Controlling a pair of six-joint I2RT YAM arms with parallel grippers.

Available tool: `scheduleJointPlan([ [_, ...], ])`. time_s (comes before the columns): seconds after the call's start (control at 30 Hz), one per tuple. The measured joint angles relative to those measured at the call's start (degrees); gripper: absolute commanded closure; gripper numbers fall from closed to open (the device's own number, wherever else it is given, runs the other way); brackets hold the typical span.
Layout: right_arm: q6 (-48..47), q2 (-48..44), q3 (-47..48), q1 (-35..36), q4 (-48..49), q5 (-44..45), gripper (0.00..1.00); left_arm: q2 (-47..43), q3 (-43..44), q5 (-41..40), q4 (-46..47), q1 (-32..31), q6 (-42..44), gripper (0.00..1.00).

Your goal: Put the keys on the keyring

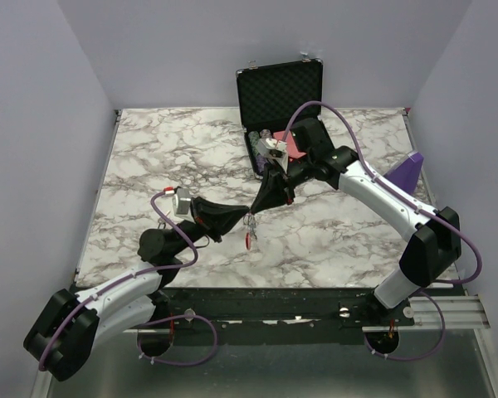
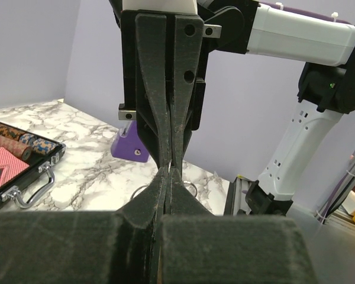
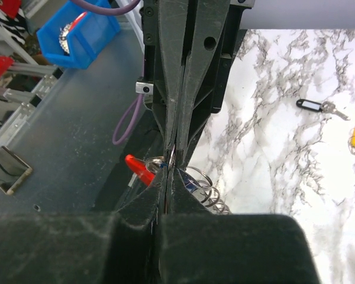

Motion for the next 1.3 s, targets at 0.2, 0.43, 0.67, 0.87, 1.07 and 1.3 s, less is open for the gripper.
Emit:
scheduleJointPlan([
  [0.2, 1.6, 0.0, -0.1, 0.0, 0.8, 0.5, 0.99, 0.0, 0.0, -0.2, -0.2, -0.1, 0.3, 1.0],
  [0.43, 2.3, 0.0, -0.1, 0.0, 0.4, 2.0, 0.99, -3.8, 1.6, -0.2, -8.7, -0.1, 2.8, 0.51],
  [0.67, -2.7, 0.9, 0.8, 0.4, -5.4, 4.5, 0.99, -14.9, 8.9, 3.5, -32.6, 2.9, 10.8, 0.26],
  [0.87, -7.7, 2.2, 2.6, 0.8, -11.1, 7.8, 0.99, -14.5, 25.4, 10.6, -61.2, 5.1, 23.9, 0.22],
  [1.07, -10.1, 3.0, 3.2, 1.7, -14.0, 9.7, 0.99, -4.1, 39.8, 15.7, -85.4, 5.5, 36.2, 0.33],
  [1.3, -11.1, 3.9, 3.3, 1.8, -15.3, 10.5, 0.99, 6.4, 48.5, 17.7, -102.0, 5.5, 42.4, 0.41],
])
